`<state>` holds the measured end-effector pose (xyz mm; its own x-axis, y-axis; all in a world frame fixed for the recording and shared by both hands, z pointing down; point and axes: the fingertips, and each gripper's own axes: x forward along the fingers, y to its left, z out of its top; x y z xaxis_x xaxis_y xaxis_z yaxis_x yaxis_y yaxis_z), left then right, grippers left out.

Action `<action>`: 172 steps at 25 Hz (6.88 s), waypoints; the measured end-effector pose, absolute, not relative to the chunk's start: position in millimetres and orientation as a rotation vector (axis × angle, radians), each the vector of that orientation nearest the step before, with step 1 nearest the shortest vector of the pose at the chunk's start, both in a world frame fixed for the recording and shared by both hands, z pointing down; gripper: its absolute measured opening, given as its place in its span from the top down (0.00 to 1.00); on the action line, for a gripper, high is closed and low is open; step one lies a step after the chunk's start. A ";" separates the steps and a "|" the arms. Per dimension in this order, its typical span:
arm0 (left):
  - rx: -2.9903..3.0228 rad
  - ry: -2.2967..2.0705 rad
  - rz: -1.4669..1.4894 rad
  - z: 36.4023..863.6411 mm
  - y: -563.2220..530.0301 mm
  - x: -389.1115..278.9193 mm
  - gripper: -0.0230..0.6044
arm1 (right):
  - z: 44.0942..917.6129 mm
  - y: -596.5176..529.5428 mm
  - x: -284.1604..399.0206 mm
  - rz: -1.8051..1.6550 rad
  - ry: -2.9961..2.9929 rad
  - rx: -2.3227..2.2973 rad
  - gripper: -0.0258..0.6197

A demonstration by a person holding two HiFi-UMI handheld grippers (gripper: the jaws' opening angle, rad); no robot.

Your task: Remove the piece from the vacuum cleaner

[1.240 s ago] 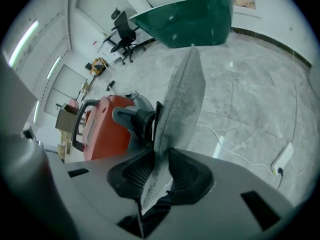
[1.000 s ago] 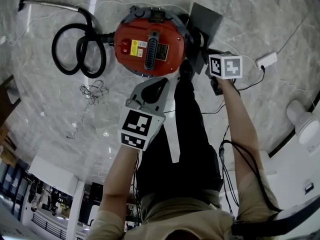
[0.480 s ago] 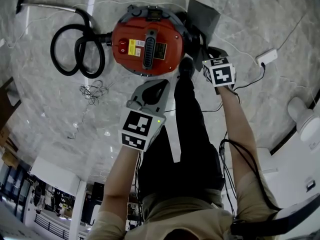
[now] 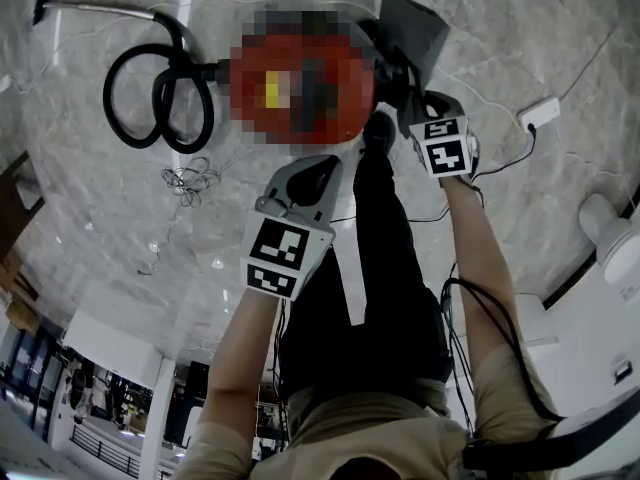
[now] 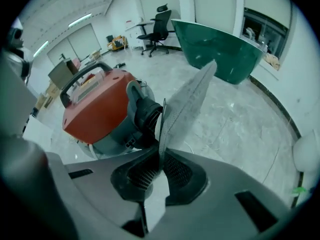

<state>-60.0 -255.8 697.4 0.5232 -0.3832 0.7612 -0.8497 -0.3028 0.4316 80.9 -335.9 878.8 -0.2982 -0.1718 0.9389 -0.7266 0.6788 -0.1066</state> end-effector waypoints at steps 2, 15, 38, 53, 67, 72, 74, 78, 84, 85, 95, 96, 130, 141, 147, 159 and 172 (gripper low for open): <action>1.893 -1.020 0.682 698.2 -255.8 -62.6 0.96 | 879.3 -336.1 81.0 0.631 -1.824 0.696 0.91; 1.901 -0.959 0.681 707.6 -250.4 -33.8 0.96 | 881.0 -336.3 75.1 1.424 -1.678 1.042 0.89; 1.930 -0.950 0.757 708.7 -239.2 -36.7 0.96 | 900.1 -338.2 81.3 0.753 -1.867 0.924 0.92; 1.938 -0.965 0.796 726.1 -258.0 -37.7 0.96 | 891.9 -333.9 69.5 2.128 -1.526 1.164 0.90; 1.937 -0.927 0.800 728.8 -251.9 -32.9 0.96 | 914.1 -334.6 84.3 0.754 -1.815 0.746 0.93; 1.920 -0.936 0.809 730.5 -247.1 -43.6 0.96 | 907.3 -339.9 90.1 1.317 -1.739 1.068 0.93; 1.921 -0.937 0.813 732.4 -246.2 -46.8 0.96 | 905.6 -339.9 91.5 1.507 -1.698 1.120 0.92; 1.921 -0.935 0.817 736.3 -245.1 -50.0 0.96 | 905.6 -340.3 91.1 1.628 -1.683 1.087 0.92; 1.927 -0.919 0.820 737.7 -241.1 -50.2 0.96 | 909.2 -338.1 98.3 0.702 -1.799 0.611 0.93; 1.925 -0.917 0.822 739.5 -240.5 -49.7 0.96 | 910.8 -338.3 98.9 0.668 -1.809 0.583 0.93; 1.900 -0.909 0.783 747.9 -250.0 -34.2 0.96 | 912.6 -381.0 150.4 0.648 -1.775 0.738 0.94; 1.899 -0.907 0.782 749.1 -251.3 -31.8 0.96 | 910.4 -377.6 150.2 0.635 -1.788 0.717 0.94; 1.975 -0.924 0.750 667.0 -227.1 -54.2 0.96 | 810.0 -369.4 162.8 1.325 -1.835 1.232 0.93; 2.025 -0.978 0.690 622.9 -212.1 -76.5 0.96 | 731.3 -356.8 157.3 1.216 -1.893 1.250 0.93; 2.068 -1.009 0.656 566.8 -207.1 -93.5 0.96 | 654.8 -328.8 153.1 1.181 -1.916 1.275 0.93; 2.186 -1.077 0.585 443.9 -182.7 -126.1 0.96 | 518.3 -271.9 121.8 1.162 -2.024 1.265 0.93; 2.376 -0.890 0.381 361.4 -144.7 -86.2 0.96 | 363.3 -186.6 116.8 1.075 -2.199 1.348 0.93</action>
<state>-86.2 -144.7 361.4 0.7381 -0.5099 0.4418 -0.6717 -0.6174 0.4095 116.8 -186.6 363.3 -0.4886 -0.6057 0.6280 -0.8676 0.2609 -0.4233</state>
